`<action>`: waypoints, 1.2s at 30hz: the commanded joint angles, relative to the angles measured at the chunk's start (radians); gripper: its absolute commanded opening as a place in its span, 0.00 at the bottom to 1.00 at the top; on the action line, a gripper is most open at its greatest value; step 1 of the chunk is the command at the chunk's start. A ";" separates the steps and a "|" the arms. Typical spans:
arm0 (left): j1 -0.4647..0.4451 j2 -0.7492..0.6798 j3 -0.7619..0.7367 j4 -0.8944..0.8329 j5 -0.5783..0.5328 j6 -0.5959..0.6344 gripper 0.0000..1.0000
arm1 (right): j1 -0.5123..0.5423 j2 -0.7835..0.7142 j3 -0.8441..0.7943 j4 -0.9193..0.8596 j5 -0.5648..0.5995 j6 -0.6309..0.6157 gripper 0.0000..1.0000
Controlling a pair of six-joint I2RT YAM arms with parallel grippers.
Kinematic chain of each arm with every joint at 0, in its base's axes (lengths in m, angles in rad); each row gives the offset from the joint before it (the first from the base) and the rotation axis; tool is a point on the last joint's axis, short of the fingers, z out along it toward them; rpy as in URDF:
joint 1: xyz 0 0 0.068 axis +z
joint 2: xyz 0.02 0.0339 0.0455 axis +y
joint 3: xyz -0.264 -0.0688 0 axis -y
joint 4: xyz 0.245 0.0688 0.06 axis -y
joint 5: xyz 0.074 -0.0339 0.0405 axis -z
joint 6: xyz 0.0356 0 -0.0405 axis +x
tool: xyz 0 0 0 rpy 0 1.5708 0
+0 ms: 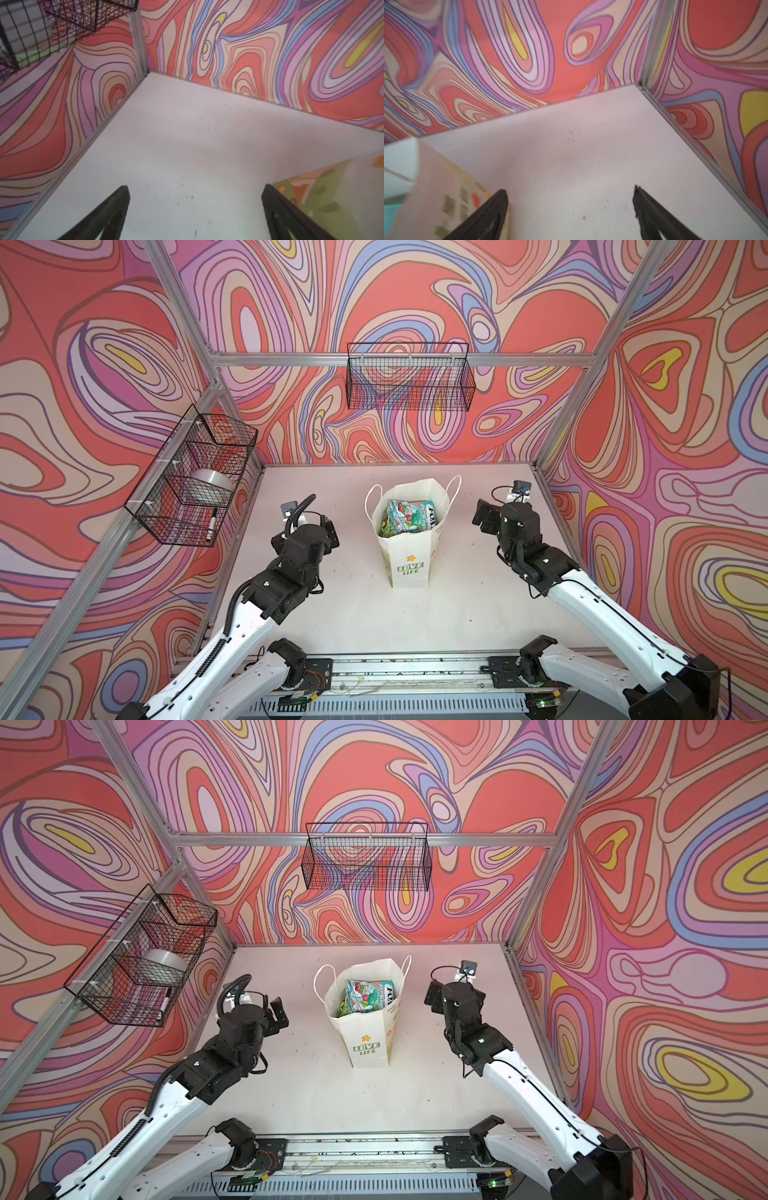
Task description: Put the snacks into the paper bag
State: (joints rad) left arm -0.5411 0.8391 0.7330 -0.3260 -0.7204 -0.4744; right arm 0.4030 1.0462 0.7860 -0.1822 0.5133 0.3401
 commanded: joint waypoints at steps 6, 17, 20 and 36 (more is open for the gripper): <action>0.088 0.176 -0.265 0.666 -0.226 0.275 1.00 | -0.225 0.152 -0.174 0.438 -0.140 -0.049 0.98; 0.253 0.398 -0.366 0.989 -0.021 0.344 1.00 | -0.231 0.369 -0.225 0.727 0.000 -0.253 0.98; 0.283 0.413 -0.332 0.897 0.035 0.305 1.00 | -0.233 0.435 -0.248 0.853 -0.001 -0.293 0.98; 0.302 0.480 -0.416 1.083 0.252 0.380 1.00 | -0.249 0.493 -0.202 0.801 -0.072 -0.323 0.98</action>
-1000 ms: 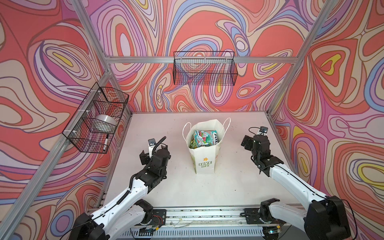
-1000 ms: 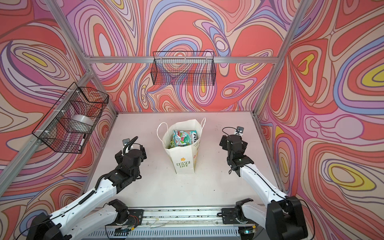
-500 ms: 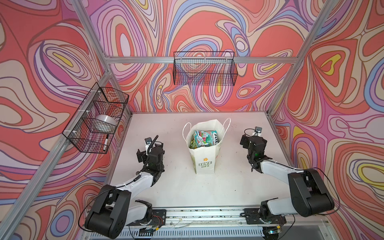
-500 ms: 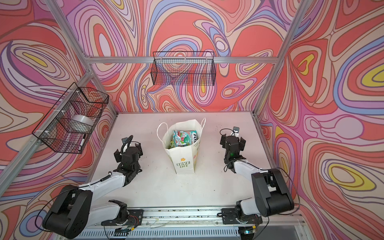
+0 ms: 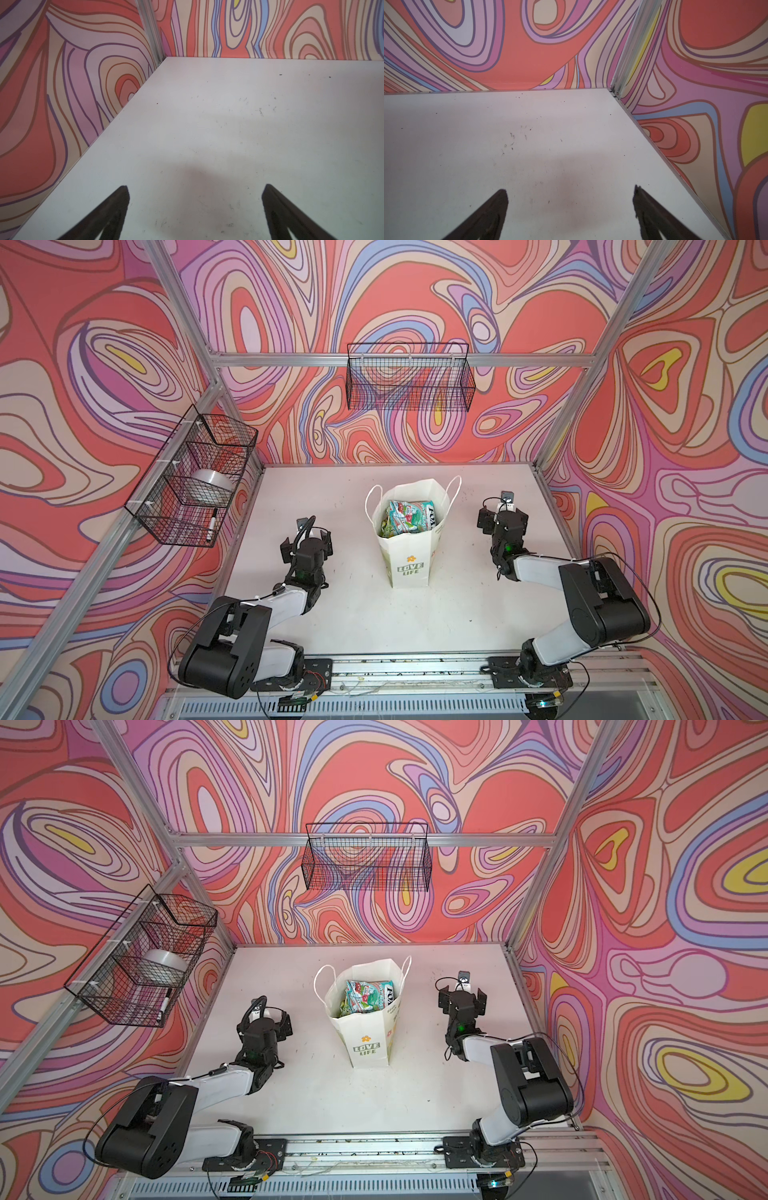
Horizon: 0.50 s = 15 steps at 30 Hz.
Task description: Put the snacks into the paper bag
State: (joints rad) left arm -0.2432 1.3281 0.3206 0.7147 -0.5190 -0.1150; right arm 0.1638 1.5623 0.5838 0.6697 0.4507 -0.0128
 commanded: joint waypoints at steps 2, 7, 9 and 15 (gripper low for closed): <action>0.004 0.000 -0.018 0.093 0.079 0.050 0.99 | -0.022 -0.008 -0.031 -0.033 -0.026 0.053 0.98; 0.004 0.012 0.011 0.047 0.096 0.050 0.98 | -0.035 0.091 -0.028 0.100 -0.032 0.013 0.98; 0.005 0.012 0.016 0.037 0.089 0.046 0.98 | -0.050 0.148 -0.016 0.133 -0.064 0.010 0.98; 0.006 -0.003 0.013 0.025 0.069 0.070 0.98 | -0.150 0.120 -0.089 0.198 -0.230 0.096 0.98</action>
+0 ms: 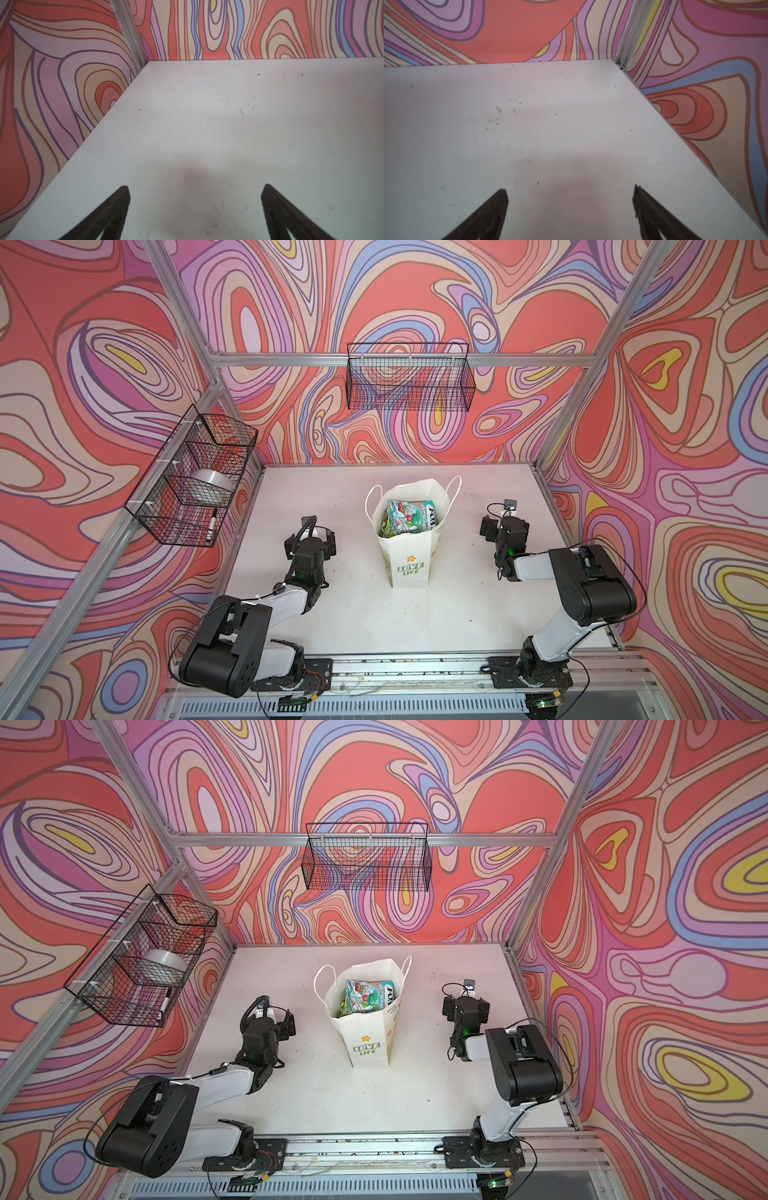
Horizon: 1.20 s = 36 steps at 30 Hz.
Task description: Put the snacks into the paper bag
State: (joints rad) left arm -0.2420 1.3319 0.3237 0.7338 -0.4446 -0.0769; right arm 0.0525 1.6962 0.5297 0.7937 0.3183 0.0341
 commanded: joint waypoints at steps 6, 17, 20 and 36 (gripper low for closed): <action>0.022 0.032 -0.079 0.280 -0.084 0.132 1.00 | -0.046 0.025 -0.082 0.210 -0.106 0.038 0.98; 0.154 0.133 -0.024 0.242 0.091 0.042 1.00 | -0.046 0.021 -0.083 0.208 -0.107 0.036 0.98; 0.185 0.243 0.043 0.229 0.188 0.052 1.00 | -0.039 0.023 -0.067 0.175 -0.167 0.003 0.98; 0.181 0.213 0.038 0.188 0.321 0.097 1.00 | -0.039 0.023 -0.066 0.176 -0.175 0.001 0.98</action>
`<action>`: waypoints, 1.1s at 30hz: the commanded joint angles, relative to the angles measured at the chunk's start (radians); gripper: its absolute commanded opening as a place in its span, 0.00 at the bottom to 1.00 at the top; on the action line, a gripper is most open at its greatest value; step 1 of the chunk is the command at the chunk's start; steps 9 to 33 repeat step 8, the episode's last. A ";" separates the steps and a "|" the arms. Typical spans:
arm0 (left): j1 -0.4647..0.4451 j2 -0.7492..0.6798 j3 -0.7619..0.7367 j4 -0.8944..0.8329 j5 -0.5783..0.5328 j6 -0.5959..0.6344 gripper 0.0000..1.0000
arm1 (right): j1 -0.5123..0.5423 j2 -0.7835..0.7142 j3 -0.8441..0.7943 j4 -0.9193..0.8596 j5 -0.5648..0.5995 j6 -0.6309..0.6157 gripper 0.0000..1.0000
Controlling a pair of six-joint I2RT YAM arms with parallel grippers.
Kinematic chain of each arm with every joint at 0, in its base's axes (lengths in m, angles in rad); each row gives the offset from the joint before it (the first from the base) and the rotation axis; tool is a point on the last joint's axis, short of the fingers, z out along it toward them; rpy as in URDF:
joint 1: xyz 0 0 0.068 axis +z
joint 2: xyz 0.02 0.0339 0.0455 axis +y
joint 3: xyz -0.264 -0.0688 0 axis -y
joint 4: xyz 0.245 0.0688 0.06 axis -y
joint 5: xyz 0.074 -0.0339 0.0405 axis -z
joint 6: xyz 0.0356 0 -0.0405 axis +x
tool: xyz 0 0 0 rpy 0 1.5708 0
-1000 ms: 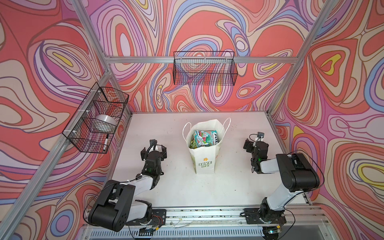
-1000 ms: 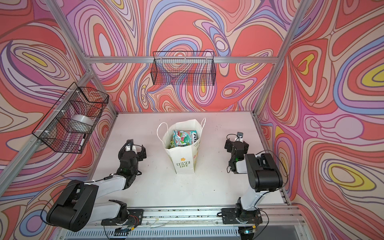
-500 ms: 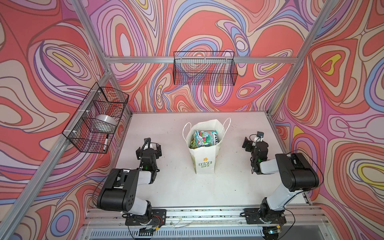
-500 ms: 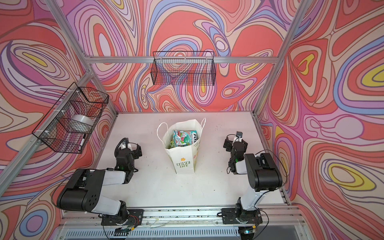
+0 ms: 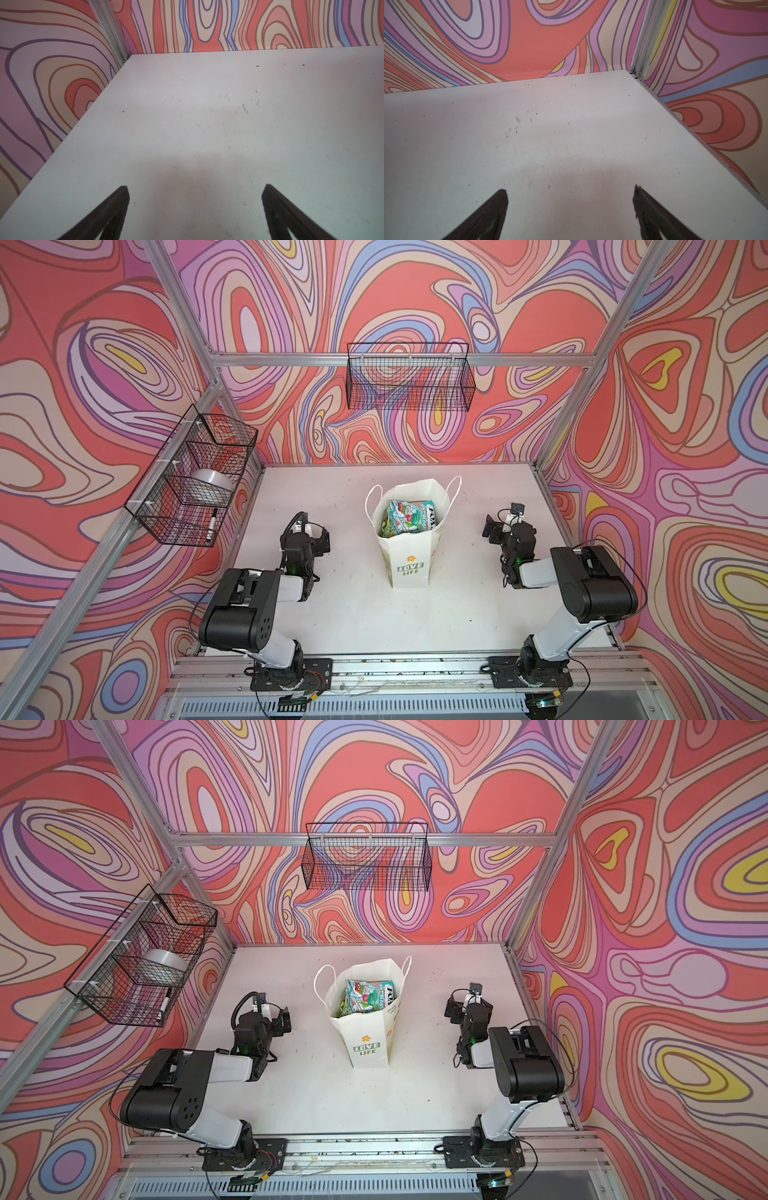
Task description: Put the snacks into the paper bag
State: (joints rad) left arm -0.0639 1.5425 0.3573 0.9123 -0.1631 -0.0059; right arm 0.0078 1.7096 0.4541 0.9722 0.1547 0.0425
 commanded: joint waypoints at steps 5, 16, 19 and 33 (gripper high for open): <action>0.032 0.001 0.031 -0.050 0.100 0.005 1.00 | 0.006 0.010 0.009 -0.003 -0.011 -0.007 0.98; 0.032 -0.003 0.006 -0.008 0.141 0.026 1.00 | 0.005 0.010 0.009 -0.003 -0.011 -0.007 0.98; 0.032 -0.003 0.006 -0.008 0.141 0.026 1.00 | 0.005 0.010 0.009 -0.003 -0.011 -0.007 0.98; 0.032 -0.003 0.006 -0.008 0.141 0.026 1.00 | 0.005 0.010 0.009 -0.003 -0.011 -0.007 0.98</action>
